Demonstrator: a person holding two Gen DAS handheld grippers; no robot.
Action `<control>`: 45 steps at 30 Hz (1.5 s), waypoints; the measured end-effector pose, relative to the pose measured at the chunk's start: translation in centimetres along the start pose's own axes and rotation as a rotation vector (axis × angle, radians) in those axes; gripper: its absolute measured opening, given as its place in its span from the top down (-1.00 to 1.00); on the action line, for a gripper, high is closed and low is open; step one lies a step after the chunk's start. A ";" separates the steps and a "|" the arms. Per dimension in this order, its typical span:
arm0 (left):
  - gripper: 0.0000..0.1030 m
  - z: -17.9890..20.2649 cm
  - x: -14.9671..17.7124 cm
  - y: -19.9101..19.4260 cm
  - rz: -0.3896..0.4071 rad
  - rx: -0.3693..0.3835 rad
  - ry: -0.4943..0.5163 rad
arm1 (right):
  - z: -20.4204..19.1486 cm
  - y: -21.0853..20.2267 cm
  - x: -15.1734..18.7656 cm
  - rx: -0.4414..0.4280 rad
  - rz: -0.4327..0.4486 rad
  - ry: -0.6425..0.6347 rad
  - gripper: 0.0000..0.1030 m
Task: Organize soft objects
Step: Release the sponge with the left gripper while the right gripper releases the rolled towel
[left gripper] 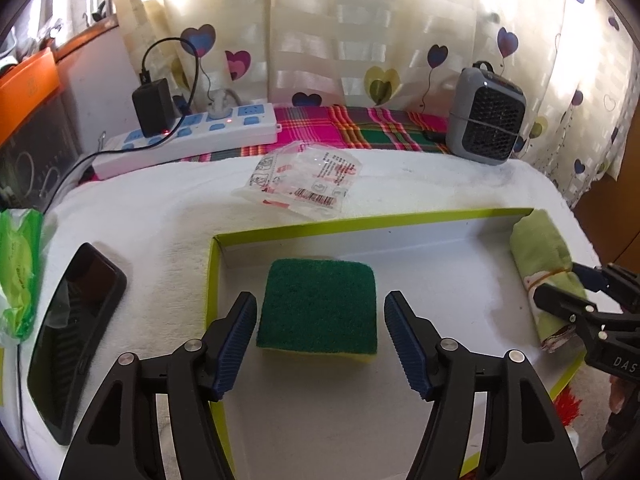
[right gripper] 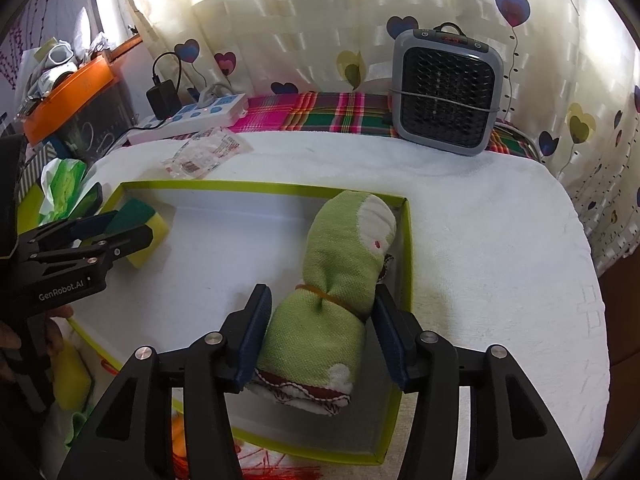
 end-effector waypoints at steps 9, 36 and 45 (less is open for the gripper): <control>-0.28 -0.4 -0.3 -1.3 0.022 0.001 -0.001 | 0.2 -0.6 -0.1 -0.013 0.031 0.026 -0.16; -0.28 1.0 2.5 -2.9 -0.036 0.087 0.017 | -0.1 -2.5 1.0 -0.008 0.077 0.054 -0.16; -0.28 0.2 1.4 -1.4 -0.033 0.054 -0.030 | -0.1 -2.3 1.0 -0.015 0.078 0.061 -0.16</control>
Point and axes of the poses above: each gripper's, at about its wrist camera, not at the fingertips, and y roughly the way its jaws point, z to its right, x to its underside, the point moved 9 cm from there along y, roughly the way its jaws point, and after that the axes turned 15 degrees about -x, right-handed, at the moved point
